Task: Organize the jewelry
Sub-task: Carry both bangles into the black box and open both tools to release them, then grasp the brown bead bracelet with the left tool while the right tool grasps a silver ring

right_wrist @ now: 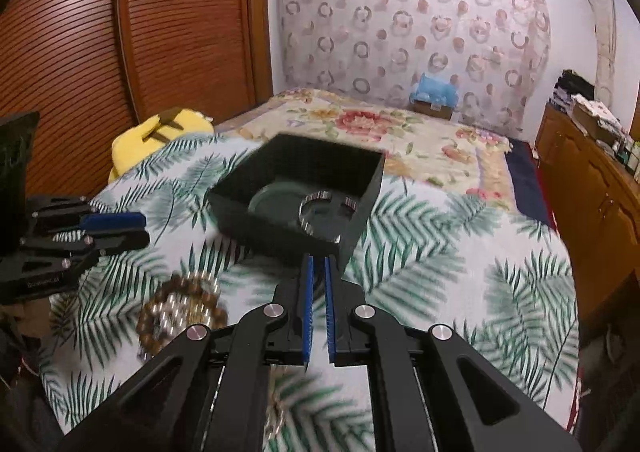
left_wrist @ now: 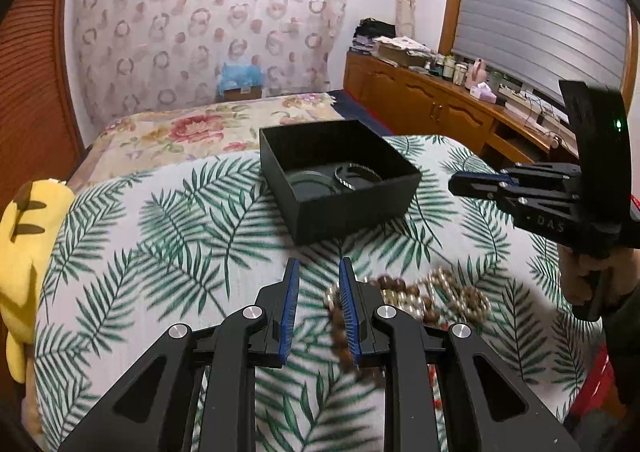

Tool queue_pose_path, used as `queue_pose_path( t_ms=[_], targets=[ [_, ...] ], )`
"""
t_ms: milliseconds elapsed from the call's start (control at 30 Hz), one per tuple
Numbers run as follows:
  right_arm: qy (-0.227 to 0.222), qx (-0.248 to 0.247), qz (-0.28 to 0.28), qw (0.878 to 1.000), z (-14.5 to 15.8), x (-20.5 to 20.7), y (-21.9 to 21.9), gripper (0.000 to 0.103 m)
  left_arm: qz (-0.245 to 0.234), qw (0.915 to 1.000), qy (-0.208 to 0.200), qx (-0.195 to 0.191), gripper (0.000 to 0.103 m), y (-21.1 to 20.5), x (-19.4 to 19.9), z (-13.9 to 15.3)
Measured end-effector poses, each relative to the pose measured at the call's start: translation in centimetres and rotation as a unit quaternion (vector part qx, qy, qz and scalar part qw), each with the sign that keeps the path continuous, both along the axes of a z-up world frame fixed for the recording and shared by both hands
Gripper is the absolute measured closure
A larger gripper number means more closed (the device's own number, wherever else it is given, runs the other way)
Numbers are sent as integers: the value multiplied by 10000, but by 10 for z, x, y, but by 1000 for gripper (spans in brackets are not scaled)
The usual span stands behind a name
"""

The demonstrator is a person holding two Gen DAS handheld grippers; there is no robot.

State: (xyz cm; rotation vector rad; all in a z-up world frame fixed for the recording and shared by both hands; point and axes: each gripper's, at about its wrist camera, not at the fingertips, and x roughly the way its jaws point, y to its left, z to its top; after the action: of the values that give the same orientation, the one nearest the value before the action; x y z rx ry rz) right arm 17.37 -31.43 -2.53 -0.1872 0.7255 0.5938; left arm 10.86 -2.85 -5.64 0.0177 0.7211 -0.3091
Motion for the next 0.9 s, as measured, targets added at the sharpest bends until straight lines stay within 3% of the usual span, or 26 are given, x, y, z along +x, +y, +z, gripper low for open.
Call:
queue_pose_path(
  t_ms=[500,533,633,900],
  targets=[
    [546,-169,-14,9984,-41,-32,-9,96,32,9997,224,51,83,-1,-29,-18],
    [564,-157,-9,9983,-42,-32,-8,95,34,9997,231,58,83,-1,-30,-19],
    [584,-106,31,9982,-43,-32,-5,78,41,9997,238,61,83,0,-33,-19],
    [700,-555,263,9957,-51,-34,13,78,57,9995,309,21,82,4,-33,-25]
  ],
)
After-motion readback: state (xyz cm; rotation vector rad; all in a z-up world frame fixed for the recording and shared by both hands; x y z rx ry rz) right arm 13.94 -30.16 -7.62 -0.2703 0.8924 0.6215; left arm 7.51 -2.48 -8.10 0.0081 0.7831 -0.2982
